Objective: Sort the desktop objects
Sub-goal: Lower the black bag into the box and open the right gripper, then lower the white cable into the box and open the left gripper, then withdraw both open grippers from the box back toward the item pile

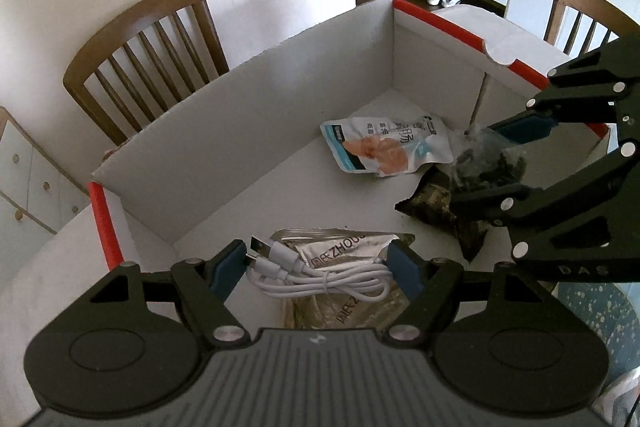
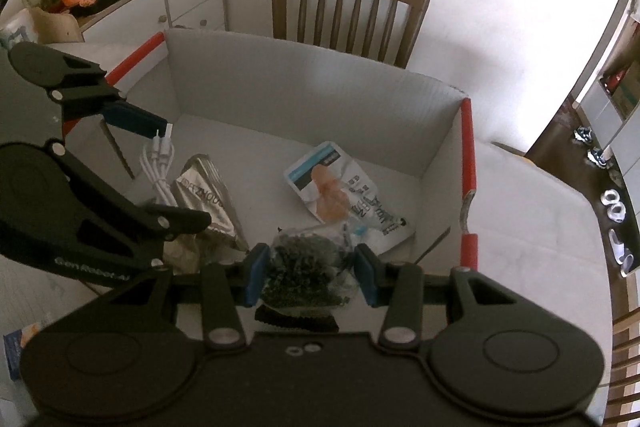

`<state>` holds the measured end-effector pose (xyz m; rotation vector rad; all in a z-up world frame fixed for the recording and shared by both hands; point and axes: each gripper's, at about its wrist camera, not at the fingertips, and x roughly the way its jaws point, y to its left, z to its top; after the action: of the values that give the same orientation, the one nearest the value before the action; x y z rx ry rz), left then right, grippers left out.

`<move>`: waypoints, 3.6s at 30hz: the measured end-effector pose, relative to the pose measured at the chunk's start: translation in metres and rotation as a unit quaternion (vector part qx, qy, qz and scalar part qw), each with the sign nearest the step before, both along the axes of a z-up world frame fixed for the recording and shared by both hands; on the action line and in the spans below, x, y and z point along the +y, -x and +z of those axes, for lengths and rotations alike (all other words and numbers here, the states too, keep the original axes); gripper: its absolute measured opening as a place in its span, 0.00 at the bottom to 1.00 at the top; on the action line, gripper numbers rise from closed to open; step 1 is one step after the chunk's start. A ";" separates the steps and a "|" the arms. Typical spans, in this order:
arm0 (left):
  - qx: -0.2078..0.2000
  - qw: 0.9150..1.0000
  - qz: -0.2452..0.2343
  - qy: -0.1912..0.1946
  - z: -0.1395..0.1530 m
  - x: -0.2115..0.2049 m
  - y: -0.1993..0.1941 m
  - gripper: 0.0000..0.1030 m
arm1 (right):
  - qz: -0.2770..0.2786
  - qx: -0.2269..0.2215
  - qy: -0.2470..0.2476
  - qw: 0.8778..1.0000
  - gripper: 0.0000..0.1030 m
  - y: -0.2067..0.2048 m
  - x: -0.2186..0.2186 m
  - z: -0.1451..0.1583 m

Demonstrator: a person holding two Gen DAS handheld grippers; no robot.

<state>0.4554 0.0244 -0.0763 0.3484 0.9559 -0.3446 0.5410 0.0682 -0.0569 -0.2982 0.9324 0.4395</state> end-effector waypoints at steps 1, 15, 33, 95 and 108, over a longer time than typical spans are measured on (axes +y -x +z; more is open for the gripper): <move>0.001 1.000 0.000 0.001 0.000 0.000 -0.001 0.75 | -0.001 0.001 0.000 1.000 0.44 0.000 0.000 -0.001; 0.011 1.000 0.005 0.009 -0.003 0.002 -0.003 0.75 | -0.008 0.011 -0.003 1.000 0.48 -0.002 -0.004 -0.005; -0.008 1.000 0.009 0.008 0.016 0.003 0.011 0.75 | -0.015 0.002 -0.016 1.000 0.54 0.007 -0.010 0.013; -0.090 0.992 0.090 -0.001 0.051 -0.002 0.048 1.00 | -0.043 -0.067 -0.077 0.994 0.54 0.093 -0.057 0.094; -0.082 0.991 0.102 0.039 0.068 0.006 0.073 1.00 | -0.042 -0.070 -0.078 0.994 0.54 0.097 -0.059 0.097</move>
<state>0.3820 0.0301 -0.0082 0.2025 0.8051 -0.1636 0.4438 0.0091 0.0397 -0.1446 0.7665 0.4069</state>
